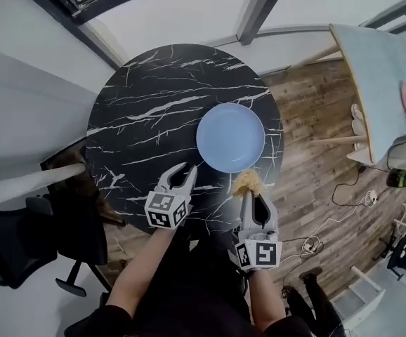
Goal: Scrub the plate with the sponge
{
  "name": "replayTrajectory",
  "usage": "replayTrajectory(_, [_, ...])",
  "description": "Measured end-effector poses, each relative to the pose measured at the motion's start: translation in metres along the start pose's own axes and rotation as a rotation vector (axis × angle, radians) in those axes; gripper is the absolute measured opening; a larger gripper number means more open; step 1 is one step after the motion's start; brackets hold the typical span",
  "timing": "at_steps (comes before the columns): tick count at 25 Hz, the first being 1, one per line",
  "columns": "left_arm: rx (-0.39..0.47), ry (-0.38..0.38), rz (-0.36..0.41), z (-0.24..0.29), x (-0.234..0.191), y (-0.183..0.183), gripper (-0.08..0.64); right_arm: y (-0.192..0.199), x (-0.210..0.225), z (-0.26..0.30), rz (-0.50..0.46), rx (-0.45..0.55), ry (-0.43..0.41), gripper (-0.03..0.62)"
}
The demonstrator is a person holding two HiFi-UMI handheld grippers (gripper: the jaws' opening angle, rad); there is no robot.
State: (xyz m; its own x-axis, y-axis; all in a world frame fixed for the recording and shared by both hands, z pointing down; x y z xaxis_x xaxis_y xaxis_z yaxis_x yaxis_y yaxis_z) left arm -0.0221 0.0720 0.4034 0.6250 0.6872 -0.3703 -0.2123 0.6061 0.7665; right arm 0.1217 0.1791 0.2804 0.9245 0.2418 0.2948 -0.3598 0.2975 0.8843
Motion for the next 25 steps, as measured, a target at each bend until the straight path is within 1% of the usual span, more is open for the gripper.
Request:
replayTrajectory(4, [-0.058, -0.036, -0.101, 0.041, -0.016, 0.015, 0.103, 0.008, 0.015, 0.02, -0.008, -0.028, -0.014, 0.038])
replayTrajectory(8, [-0.122, -0.065, -0.158, 0.079, -0.026, 0.031, 0.127, 0.017, 0.034, 0.038, -0.005, -0.051, -0.024, 0.038])
replayTrajectory(11, [-0.148, -0.089, -0.214, 0.096, -0.033, 0.038, 0.145, 0.022, 0.047, 0.049, -0.016, -0.07, -0.025, 0.038])
replayTrajectory(15, [-0.155, -0.117, -0.254, 0.111, -0.04, 0.039, 0.153, 0.025, 0.063, 0.06, -0.02, -0.086, -0.021, 0.038])
replayTrajectory(19, [-0.187, -0.144, -0.277, 0.123, -0.047, 0.048, 0.15, 0.029, 0.07, 0.065, -0.008, -0.104, -0.015, 0.038])
replayTrajectory(20, [-0.192, -0.155, -0.286, 0.125, -0.049, 0.05, 0.138, 0.029, 0.071, 0.065, -0.01, -0.107, -0.016, 0.038])
replayTrajectory(22, [-0.189, -0.181, -0.306, 0.126, -0.054, 0.052, 0.06, 0.03, 0.071, 0.067, -0.019, -0.113, -0.021, 0.038])
replayTrajectory(24, [-0.178, -0.205, -0.328, 0.125, -0.056, 0.052, 0.021, 0.031, 0.071, 0.069, -0.027, -0.119, -0.026, 0.038])
replayTrajectory(25, [-0.174, -0.214, -0.341, 0.123, -0.056, 0.053, 0.021, 0.032, 0.071, 0.071, -0.031, -0.123, -0.029, 0.038])
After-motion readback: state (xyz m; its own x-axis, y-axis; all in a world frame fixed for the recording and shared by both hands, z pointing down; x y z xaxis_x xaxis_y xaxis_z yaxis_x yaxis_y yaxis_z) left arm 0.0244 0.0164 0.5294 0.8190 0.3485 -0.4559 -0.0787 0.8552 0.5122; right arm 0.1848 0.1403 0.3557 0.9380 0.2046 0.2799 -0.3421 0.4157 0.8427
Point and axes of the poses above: the fingertips, and each gripper's own axes: z forward along the fingers, x to its right, y out of its underside, the point moved 3 cm from there along -z, backward along the fingers, and after that the axes turned 9 degrees about z, right-handed, at the moved point
